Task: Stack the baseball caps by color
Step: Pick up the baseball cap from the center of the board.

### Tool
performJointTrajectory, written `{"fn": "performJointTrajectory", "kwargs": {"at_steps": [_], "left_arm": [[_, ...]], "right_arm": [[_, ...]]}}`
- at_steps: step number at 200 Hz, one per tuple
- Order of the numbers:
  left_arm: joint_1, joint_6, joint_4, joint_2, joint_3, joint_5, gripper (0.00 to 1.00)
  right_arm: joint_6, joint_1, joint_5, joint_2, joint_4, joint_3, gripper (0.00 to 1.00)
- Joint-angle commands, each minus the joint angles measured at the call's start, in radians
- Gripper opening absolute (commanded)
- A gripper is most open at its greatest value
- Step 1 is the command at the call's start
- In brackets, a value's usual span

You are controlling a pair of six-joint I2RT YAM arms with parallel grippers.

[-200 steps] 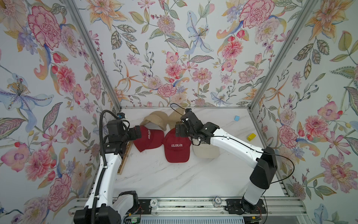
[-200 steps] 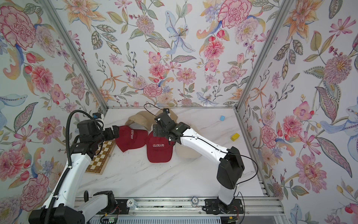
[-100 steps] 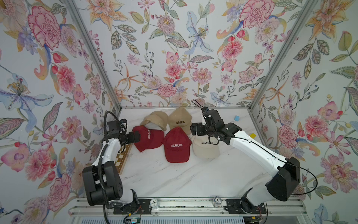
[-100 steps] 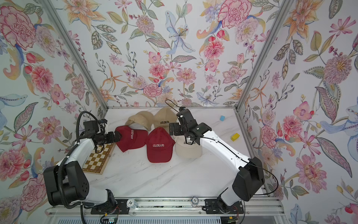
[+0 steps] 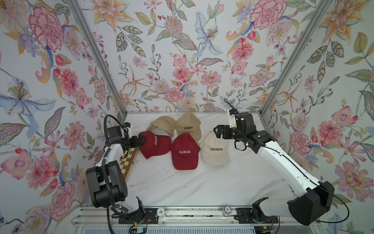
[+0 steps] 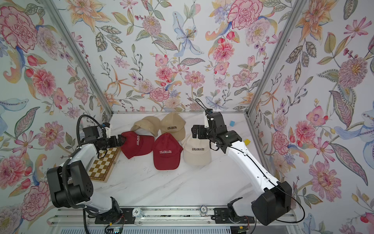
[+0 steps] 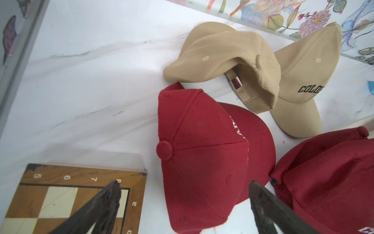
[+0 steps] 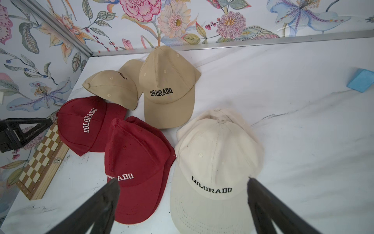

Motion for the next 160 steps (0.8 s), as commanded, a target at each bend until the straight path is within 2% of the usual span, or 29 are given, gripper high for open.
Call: {"fn": "performJointTrajectory", "kwargs": {"at_steps": [1,46,73,160], "left_arm": [[0.036,0.037,0.05,0.061,0.028,0.122,1.0],[0.061,0.011,0.147,0.132,0.018,0.271,1.0],[0.066,-0.009,0.178,0.148,0.011,0.316,0.99],[0.072,-0.075,0.231,0.226,0.018,0.374,0.75]], "right_arm": [[-0.035,-0.03,-0.05,-0.037,0.002,-0.027,0.99],[-0.05,-0.081,-0.078,-0.061,0.003,-0.047,0.99],[-0.047,-0.093,-0.078,-0.057,0.009,-0.054,0.99],[-0.039,-0.098,-0.079,-0.044,0.017,-0.051,0.99]]}}
